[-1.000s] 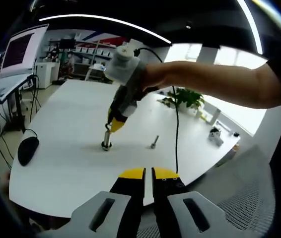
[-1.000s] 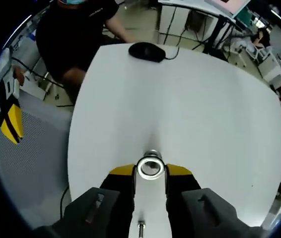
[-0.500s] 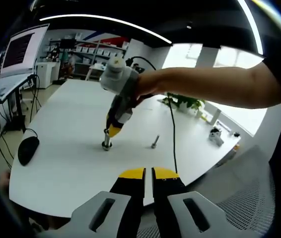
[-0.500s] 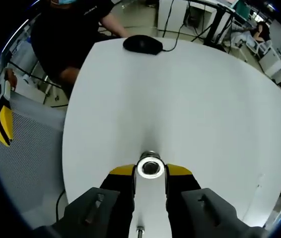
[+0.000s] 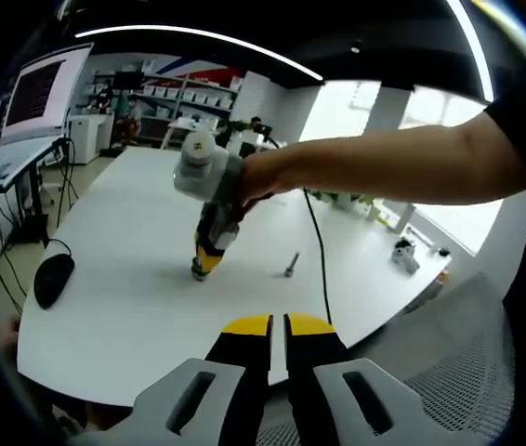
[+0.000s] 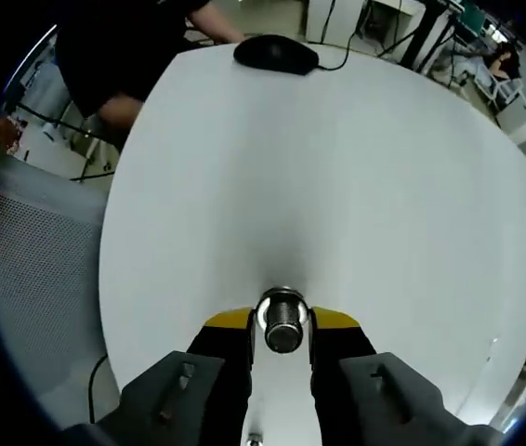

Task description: Place the washer onto the threaded stud by aligning its center hole with the stud, sliding it down to the base, and recovering from edge contact or off-axis alignment until the washer reaches the visible bottom stop.

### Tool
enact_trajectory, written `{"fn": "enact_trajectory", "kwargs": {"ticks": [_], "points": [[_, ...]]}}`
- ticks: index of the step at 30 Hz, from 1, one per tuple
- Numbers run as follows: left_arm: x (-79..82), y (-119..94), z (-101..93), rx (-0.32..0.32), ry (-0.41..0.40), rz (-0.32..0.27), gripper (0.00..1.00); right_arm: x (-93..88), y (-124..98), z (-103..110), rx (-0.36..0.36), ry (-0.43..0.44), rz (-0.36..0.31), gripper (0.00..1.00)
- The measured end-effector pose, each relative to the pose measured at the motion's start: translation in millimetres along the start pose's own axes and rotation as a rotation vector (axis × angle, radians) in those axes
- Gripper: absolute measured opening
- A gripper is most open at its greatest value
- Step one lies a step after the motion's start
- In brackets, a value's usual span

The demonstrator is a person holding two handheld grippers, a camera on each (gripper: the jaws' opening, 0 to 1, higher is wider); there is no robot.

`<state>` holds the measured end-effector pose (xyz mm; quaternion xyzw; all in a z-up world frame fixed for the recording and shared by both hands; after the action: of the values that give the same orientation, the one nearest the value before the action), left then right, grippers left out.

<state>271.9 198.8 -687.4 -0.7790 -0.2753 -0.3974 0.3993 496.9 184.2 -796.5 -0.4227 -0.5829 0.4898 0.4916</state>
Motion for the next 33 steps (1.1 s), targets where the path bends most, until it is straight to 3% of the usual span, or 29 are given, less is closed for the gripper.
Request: {"fn": "enact_trajectory", "kwargs": {"ticks": [7, 11, 15, 17, 20, 25, 31, 33], "points": [[-1.0, 1, 0.2, 0.0, 0.004, 0.008, 0.02, -3.5, 6, 1, 0.005, 0.01, -0.014, 0.24], [-2.2, 1, -0.2, -0.004, 0.006, 0.016, 0.02, -0.7, -4, -3, -0.064, 0.011, -0.05, 0.28], [-2.1, 1, -0.4, -0.006, 0.007, 0.015, 0.02, 2.3, -34, 0, -0.097, 0.042, -0.12, 0.31], [-1.8, 1, -0.7, -0.009, 0.01, 0.013, 0.02, 5.1, -52, 6, -0.115, 0.059, -0.187, 0.31], [-2.7, 1, -1.9, -0.016, 0.015, 0.02, 0.02, 4.2, -84, 25, -0.098, 0.099, -0.273, 0.31], [-3.0, 1, -5.5, -0.026, 0.027, 0.02, 0.02, -1.6, -128, 44, -0.133, 0.123, -0.343, 0.31], [-6.6, -1, -4.6, -0.037, 0.035, 0.034, 0.02, -26.1, -183, 79, -0.22, 0.168, -0.434, 0.31], [-6.3, -2, -4.8, -0.04, 0.03, 0.036, 0.02, -43.3, -197, 97, -0.252, 0.213, -0.468, 0.31]]}}
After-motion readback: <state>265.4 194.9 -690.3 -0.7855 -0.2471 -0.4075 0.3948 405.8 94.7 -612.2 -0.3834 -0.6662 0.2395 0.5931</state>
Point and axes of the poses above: the point that each gripper's makers call its tool centre point, and the gripper's own axes: y roughly forward along the fingers, z roughly to its left, x roughly out of its top, the point moved 5 cm from there along -y, roughly backward along the fingers, and after that the axes turned 2 degrees about -x, right-handed, at the moved point
